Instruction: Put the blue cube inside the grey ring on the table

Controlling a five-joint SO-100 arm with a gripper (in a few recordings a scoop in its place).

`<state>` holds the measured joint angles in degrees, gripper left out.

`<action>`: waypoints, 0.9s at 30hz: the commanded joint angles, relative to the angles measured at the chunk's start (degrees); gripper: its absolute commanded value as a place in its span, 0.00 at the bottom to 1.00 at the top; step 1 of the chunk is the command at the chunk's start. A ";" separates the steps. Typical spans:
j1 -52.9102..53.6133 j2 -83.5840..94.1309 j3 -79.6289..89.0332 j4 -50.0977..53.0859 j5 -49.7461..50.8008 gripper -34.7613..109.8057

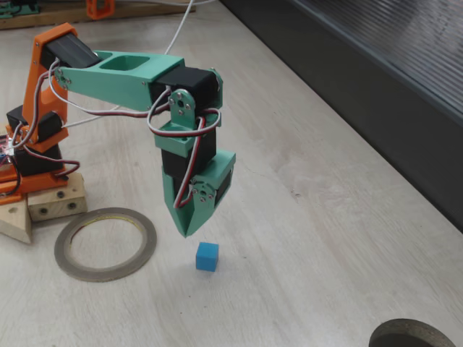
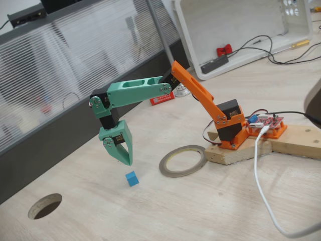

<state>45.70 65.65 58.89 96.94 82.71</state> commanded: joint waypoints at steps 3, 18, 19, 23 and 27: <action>0.62 1.14 -1.05 1.05 0.26 0.30; 0.62 1.05 -0.62 4.75 0.26 0.45; 0.62 1.05 -0.62 4.66 0.26 0.45; 0.62 0.97 -0.62 4.22 0.26 0.45; 0.62 0.00 -0.62 4.04 0.26 0.45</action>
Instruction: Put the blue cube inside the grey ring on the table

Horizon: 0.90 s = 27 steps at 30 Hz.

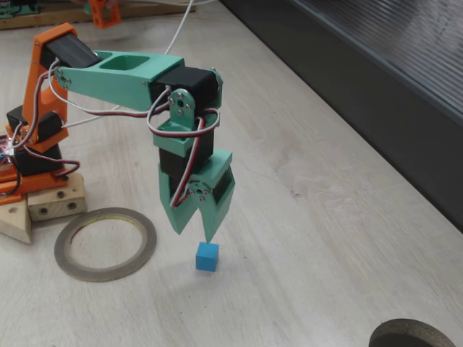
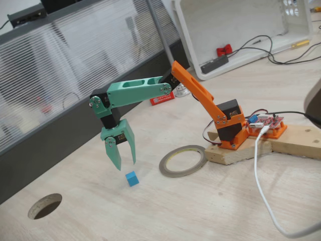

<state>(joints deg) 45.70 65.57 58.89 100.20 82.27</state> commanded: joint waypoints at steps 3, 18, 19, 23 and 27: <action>0.62 -3.87 -1.14 0.79 0.70 0.45; 0.62 -5.71 -1.32 0.70 0.70 0.45; 0.62 -5.71 -1.32 0.70 0.70 0.45; 0.62 -5.71 -1.32 0.70 0.70 0.45; 0.62 -5.71 -1.41 0.62 0.70 0.46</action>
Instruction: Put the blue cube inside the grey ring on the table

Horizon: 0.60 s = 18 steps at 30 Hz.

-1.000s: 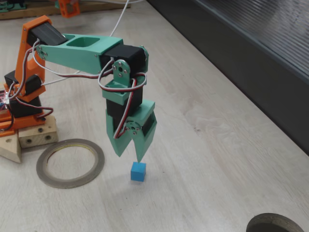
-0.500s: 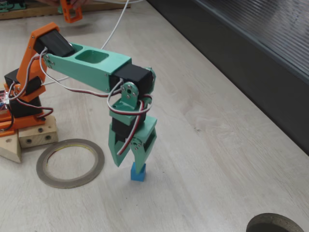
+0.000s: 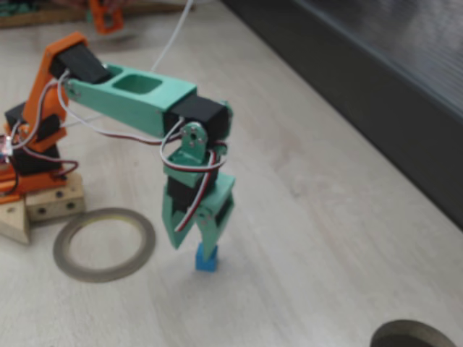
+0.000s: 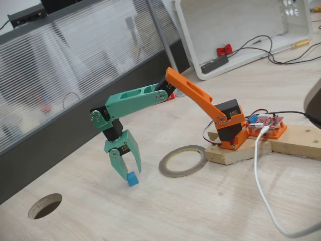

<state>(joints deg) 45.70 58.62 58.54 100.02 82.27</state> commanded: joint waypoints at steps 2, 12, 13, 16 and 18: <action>0.62 1.23 -1.05 0.79 0.70 0.46; 0.62 1.41 -1.14 0.79 0.62 0.46; 0.62 1.41 -1.14 0.79 0.62 0.46; 0.62 1.58 -1.14 0.79 0.62 0.46; 0.62 1.76 -1.14 0.79 0.62 0.46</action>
<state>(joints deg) 45.70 58.62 58.54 100.02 82.27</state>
